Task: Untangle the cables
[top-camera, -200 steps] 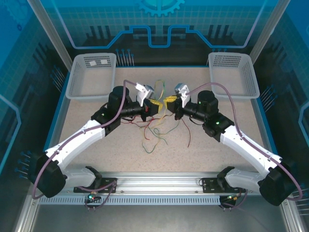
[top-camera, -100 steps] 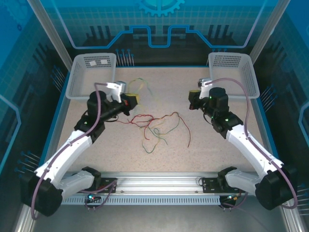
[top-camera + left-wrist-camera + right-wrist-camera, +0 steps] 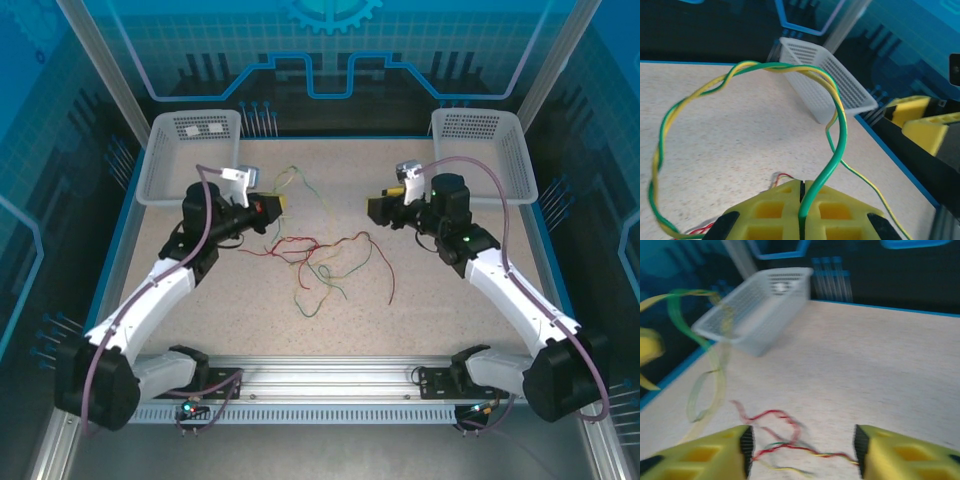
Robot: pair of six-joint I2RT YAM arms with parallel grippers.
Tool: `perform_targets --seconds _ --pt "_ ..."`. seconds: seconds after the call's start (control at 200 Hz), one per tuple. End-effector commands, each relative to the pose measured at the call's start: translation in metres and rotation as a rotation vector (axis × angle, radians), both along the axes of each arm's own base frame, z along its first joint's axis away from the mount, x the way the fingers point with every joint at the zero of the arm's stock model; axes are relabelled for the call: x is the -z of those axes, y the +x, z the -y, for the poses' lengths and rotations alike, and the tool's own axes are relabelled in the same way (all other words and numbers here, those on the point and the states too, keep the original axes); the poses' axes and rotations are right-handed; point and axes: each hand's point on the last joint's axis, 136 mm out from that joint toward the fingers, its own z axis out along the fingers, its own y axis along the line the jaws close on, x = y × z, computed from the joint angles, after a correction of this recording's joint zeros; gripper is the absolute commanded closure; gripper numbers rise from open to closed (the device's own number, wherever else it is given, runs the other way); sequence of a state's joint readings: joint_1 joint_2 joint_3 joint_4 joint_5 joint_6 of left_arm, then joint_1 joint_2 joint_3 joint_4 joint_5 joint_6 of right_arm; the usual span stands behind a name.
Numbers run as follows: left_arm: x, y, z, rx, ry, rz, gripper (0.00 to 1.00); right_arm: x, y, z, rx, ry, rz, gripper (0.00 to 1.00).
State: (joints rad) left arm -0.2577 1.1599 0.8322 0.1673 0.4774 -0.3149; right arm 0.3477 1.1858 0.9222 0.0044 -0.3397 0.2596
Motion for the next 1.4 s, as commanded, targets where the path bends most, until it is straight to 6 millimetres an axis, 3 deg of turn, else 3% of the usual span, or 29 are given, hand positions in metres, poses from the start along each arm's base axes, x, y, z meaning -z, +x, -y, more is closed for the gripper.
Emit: perform_targets --seconds 0.0,0.175,0.28,0.38,0.42,0.48,0.55,0.575,0.615,0.68,0.835,0.996,1.191,1.396 --pt "-0.036 -0.019 0.033 0.211 -0.029 0.123 1.00 -0.032 -0.034 -0.041 -0.303 0.093 0.129 0.28" --pt "-0.030 -0.043 0.070 0.387 0.027 0.157 1.00 -0.036 -0.041 -0.067 -0.395 0.053 0.134 0.19" --pt "-0.029 -0.049 0.081 0.419 0.030 0.164 1.00 -0.029 -0.036 -0.077 -0.416 0.032 0.098 0.13" --pt "-0.029 -0.056 0.087 0.450 0.023 0.172 1.00 -0.025 -0.027 -0.082 -0.392 0.014 0.100 0.16" --pt "-0.029 -0.058 0.088 0.456 0.024 0.176 1.00 -0.023 -0.021 -0.083 -0.370 0.010 0.097 0.24" --pt "-0.030 -0.061 0.088 0.459 0.023 0.181 1.00 -0.022 -0.015 -0.083 -0.345 0.007 0.089 0.46" --pt "-0.030 -0.063 0.086 0.454 0.022 0.185 1.00 -0.021 -0.011 -0.083 -0.333 0.004 0.083 0.84" --pt "-0.030 -0.063 0.086 0.449 0.023 0.186 1.00 -0.020 -0.010 -0.083 -0.325 0.004 0.078 0.93" --pt "-0.028 -0.062 0.083 0.428 0.031 0.187 1.00 -0.019 -0.007 -0.081 -0.307 0.002 0.067 1.00" --pt "-0.022 -0.055 0.076 0.359 0.055 0.188 1.00 -0.015 -0.003 -0.077 -0.265 -0.010 0.051 1.00" --pt "-0.017 -0.036 0.050 0.143 0.084 0.201 1.00 0.003 0.016 -0.051 -0.090 -0.063 -0.002 1.00" --pt "-0.019 -0.022 0.027 0.011 0.071 0.186 1.00 0.027 0.034 -0.009 0.095 -0.066 -0.099 1.00" --pt "-0.025 -0.008 -0.015 -0.165 0.002 0.173 1.00 0.044 0.041 0.041 0.285 -0.066 -0.165 1.00" --pt "-0.005 0.005 -0.058 -0.351 0.026 0.096 1.00 0.048 0.038 0.080 0.414 -0.065 -0.188 1.00"
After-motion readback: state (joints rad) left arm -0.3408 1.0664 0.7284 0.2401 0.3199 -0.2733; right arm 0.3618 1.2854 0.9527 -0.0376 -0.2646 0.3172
